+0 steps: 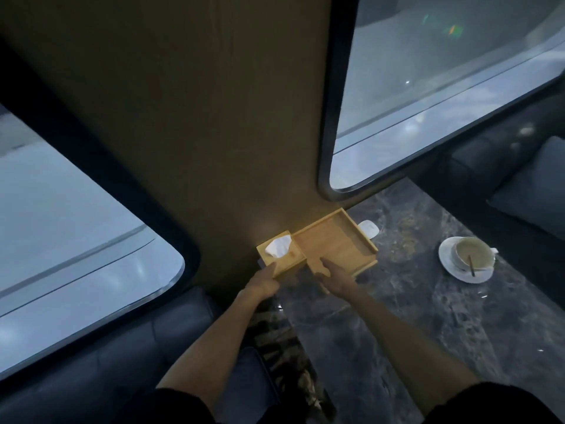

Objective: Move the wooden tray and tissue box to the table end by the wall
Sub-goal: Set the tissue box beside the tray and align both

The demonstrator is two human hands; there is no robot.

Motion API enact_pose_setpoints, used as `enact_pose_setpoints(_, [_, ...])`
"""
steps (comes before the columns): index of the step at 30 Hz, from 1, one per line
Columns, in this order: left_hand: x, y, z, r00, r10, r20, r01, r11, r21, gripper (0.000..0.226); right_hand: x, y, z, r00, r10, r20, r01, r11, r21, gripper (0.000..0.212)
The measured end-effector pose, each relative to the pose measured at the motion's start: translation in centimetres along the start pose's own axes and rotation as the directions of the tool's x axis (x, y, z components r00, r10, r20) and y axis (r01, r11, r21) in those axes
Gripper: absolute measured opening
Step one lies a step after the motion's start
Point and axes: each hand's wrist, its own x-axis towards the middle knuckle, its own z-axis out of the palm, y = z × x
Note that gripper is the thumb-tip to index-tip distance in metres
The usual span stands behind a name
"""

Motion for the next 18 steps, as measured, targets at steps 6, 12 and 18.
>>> enact_pose_setpoints(6, [-7.4,3.7,1.1,0.978,0.14,-0.155,-0.147,0.988,-0.034,0.034,-6.5,1.9,-5.7,0.953,-0.141,-0.269,0.119,0.988,-0.097,0.044])
enact_pose_setpoints(12, [-13.4,5.6,5.7,0.91,0.255,-0.327,-0.201,0.961,0.192,0.038,-15.7,5.6,-8.7,0.888,-0.361,-0.285,0.226,0.882,-0.413,0.068])
enact_pose_setpoints(18, [-24.2,8.1,12.7,0.876,0.258,-0.408,-0.097,0.922,0.374,0.066,-25.7,9.5,-8.4,0.868,-0.41,-0.279,0.187,0.792,-0.581,0.091])
